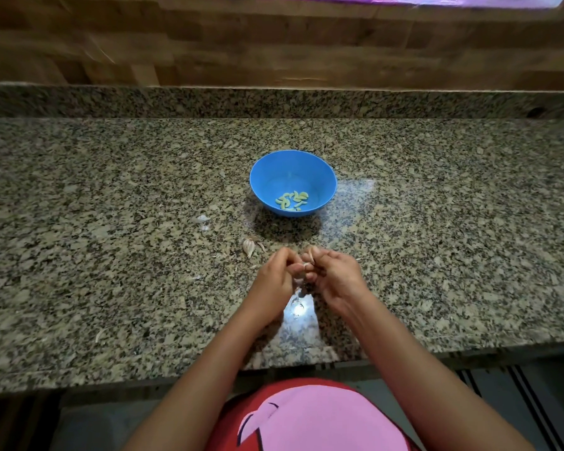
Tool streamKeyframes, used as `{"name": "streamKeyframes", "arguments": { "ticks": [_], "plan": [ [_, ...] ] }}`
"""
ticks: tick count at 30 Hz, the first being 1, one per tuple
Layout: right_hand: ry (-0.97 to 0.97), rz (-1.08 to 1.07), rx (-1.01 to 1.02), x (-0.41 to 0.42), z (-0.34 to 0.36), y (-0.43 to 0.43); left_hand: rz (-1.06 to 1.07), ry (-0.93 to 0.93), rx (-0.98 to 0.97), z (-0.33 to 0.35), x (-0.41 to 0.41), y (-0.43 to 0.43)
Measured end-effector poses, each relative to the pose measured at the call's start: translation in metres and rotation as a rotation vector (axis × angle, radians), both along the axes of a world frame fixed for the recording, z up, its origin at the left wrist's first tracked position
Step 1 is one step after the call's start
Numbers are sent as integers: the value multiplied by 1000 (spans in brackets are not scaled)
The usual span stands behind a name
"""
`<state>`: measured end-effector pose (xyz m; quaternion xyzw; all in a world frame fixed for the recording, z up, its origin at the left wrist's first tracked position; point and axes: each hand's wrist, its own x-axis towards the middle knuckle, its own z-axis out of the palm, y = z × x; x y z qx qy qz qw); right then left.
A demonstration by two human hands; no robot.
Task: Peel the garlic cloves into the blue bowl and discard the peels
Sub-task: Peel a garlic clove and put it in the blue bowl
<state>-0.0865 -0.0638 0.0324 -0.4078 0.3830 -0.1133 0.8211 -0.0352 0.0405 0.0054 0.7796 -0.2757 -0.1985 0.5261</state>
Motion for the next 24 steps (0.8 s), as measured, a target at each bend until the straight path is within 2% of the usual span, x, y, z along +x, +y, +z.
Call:
{"name": "streamKeyframes", "arguments": {
  "ticks": [3,9,16,21,24],
  "plan": [
    [4,11,-7,-3,-3,-7,106,175,-57,0,5,2],
    [-13,88,-75,-7,2,-21,123,192,-41,7,12,0],
    [-54,205,-243,-12,5,-21,142,406,-228,20,13,-10],
    [-46,263,-311,-13,9,-23,113,388,-183,22,18,-10],
    [-17,323,-404,-14,15,-26,89,314,-142,22,19,-10]
  ]
}}
